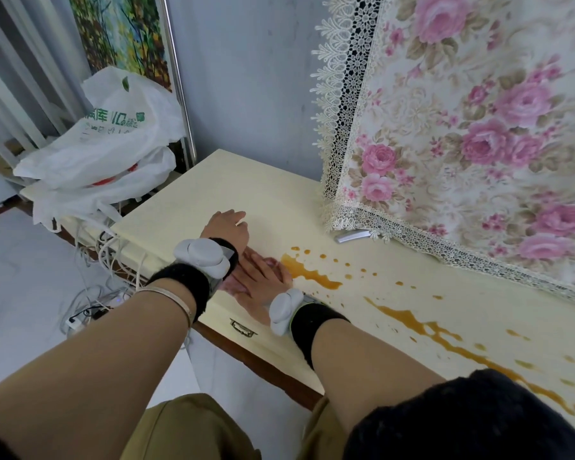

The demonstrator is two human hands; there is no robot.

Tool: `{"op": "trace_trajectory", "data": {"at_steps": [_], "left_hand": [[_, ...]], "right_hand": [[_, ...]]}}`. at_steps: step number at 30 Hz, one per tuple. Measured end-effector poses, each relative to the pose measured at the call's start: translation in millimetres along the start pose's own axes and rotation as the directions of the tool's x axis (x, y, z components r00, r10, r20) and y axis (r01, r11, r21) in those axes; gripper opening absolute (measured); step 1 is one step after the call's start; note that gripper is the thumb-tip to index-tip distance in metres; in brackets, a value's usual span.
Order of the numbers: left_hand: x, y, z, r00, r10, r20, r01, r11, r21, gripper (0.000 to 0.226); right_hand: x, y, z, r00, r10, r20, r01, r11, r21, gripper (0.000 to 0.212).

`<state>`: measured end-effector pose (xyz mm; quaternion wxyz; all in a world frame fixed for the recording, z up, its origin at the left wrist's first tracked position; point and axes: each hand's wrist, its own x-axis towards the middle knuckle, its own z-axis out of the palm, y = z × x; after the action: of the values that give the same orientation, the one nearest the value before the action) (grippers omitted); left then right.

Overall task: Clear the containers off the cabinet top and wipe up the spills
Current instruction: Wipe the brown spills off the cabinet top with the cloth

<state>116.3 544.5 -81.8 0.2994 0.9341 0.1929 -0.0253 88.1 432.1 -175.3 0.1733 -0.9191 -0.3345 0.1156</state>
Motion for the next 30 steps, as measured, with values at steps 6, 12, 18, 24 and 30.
{"op": "trace_trajectory", "data": {"at_steps": [6,12,18,24,30], "left_hand": [[10.9,10.4,20.4,0.999,0.013,0.036,-0.013,1.0,0.009,0.045],[28.0,16.2,37.9,1.0,0.005,0.018,-0.005,1.0,0.015,0.045],[48.4,20.3,51.9,1.0,-0.012,0.025,0.012,1.0,0.008,0.045],[70.7,25.7,67.2,0.998,0.005,0.056,-0.006,1.0,0.017,0.044],[87.0,33.2,74.0,0.997,0.074,0.035,-0.075,0.996,0.038,0.042]], "right_hand": [[13.7,34.1,-11.0,0.991,0.127,-0.05,-0.135,0.971,-0.198,0.057],[30.0,68.4,-22.7,0.981,0.176,-0.086,-0.189,0.969,-0.162,0.056],[45.5,103.5,-44.0,0.971,0.209,-0.116,-0.226,0.961,-0.157,0.054],[69.4,131.7,-50.2,0.96,0.249,-0.126,-0.265,0.955,-0.13,0.056],[90.9,132.2,-52.5,0.938,0.278,-0.205,-0.307,0.943,-0.127,0.058]]}}
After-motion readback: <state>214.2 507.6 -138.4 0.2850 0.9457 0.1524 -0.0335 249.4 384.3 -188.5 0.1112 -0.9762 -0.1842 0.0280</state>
